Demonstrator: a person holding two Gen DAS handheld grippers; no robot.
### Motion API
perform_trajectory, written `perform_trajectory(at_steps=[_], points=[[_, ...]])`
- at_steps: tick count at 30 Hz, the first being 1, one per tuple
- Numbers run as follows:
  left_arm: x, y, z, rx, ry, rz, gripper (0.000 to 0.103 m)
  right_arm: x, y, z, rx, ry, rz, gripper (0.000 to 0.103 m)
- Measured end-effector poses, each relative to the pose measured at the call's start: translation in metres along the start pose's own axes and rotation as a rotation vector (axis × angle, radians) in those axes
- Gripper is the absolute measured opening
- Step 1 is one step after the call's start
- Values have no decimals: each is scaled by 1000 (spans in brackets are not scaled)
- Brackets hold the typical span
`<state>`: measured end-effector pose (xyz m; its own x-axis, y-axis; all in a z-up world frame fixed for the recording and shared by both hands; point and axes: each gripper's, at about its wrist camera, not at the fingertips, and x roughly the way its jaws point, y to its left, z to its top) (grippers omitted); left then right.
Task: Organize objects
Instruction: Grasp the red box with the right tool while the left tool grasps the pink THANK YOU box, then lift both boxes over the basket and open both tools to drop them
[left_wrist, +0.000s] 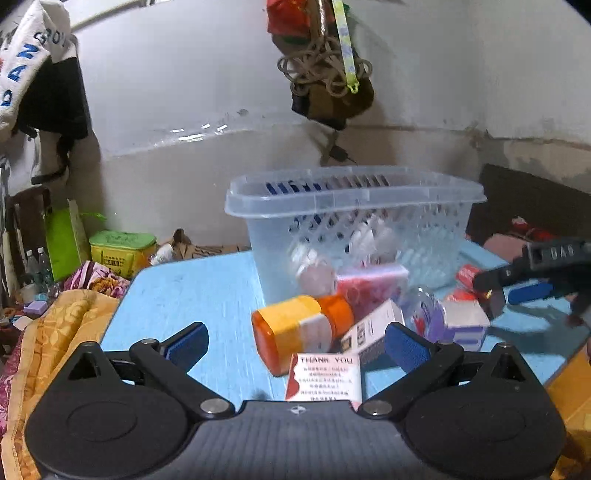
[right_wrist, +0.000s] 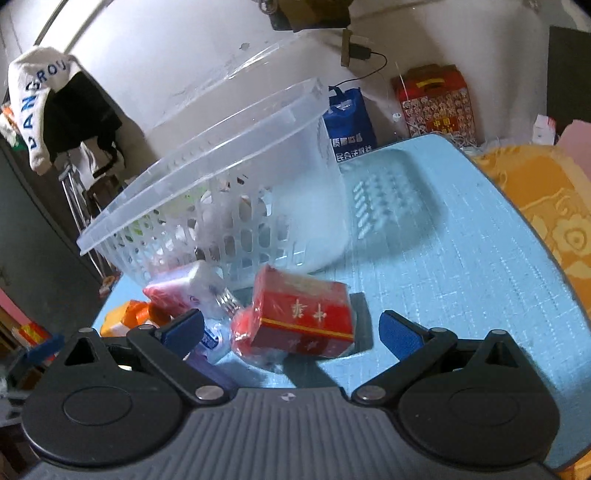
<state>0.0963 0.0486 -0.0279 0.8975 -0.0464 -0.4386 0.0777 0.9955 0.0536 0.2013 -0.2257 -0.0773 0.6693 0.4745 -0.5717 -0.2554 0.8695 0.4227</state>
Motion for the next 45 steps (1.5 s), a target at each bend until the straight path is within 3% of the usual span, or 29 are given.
perform_trajectory(at_steps=[8,12,16,19,22,23,35,45], points=[[15,-15,-15,61,86,-1,103,12,-2,10,8,25,11,87],[21,-23,-19,96,108,1,103,16,-4,9,10,50,28,66],[27,-25,-22,104,132,-1,100,12,-2,8,-12,33,28,66],[30,-23,-24,84,144,-7,91,6,-2,8,-29,10,13,66],[31,-20,-23,47,147,-33,69,1,-1,9,-41,-9,3,66],[30,-20,-23,48,142,-33,56,0,0,9,-45,-15,2,66],[26,-21,-23,56,134,-44,55,-3,0,9,-64,-30,-11,66],[16,-18,-14,55,76,-34,55,-8,2,9,-86,-55,-29,66]])
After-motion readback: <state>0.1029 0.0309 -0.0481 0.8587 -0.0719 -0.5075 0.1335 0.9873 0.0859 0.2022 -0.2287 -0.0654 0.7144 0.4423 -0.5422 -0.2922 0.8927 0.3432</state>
